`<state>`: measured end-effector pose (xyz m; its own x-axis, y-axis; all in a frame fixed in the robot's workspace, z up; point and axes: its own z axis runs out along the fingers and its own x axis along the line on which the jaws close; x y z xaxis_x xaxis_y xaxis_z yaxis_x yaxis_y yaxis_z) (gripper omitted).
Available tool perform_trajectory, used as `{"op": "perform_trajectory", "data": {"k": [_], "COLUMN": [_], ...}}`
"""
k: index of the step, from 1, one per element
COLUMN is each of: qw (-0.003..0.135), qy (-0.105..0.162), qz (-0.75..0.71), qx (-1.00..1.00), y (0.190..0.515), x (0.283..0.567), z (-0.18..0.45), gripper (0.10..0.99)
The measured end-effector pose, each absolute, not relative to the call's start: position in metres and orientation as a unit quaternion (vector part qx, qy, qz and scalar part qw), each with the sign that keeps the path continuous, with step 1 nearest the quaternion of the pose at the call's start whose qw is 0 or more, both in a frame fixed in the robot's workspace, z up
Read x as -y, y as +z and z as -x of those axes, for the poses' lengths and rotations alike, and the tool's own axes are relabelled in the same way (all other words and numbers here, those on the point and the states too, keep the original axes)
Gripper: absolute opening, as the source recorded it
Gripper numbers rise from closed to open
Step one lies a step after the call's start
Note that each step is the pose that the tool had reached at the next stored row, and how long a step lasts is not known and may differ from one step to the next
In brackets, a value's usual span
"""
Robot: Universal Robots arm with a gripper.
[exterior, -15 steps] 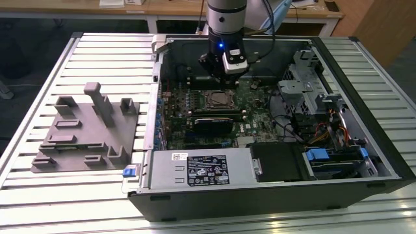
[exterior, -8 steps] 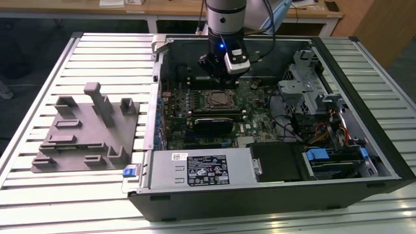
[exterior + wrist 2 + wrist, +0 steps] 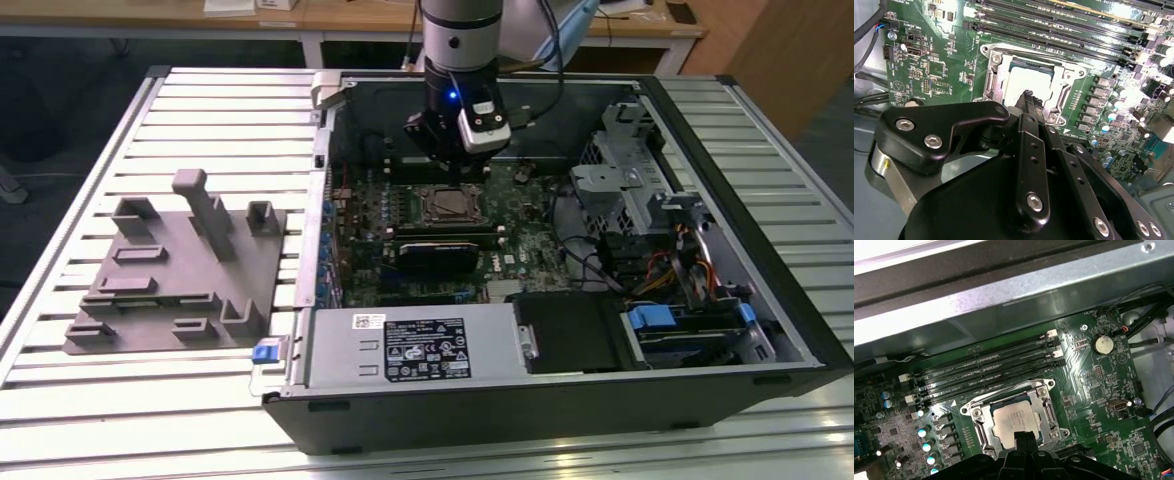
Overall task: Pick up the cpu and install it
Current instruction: 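Install the second cpu locking lever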
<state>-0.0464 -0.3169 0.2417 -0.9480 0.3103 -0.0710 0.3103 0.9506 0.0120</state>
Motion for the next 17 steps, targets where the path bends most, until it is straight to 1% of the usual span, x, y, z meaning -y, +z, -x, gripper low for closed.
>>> {"op": "perform_trajectory", "data": {"k": [17], "qw": [0.036], "qy": [0.000], "qz": [-0.157], "qx": [-0.987], "y": [0.2465], "x": [0.3169], "z": [0.0464], "gripper": [0.106]}}
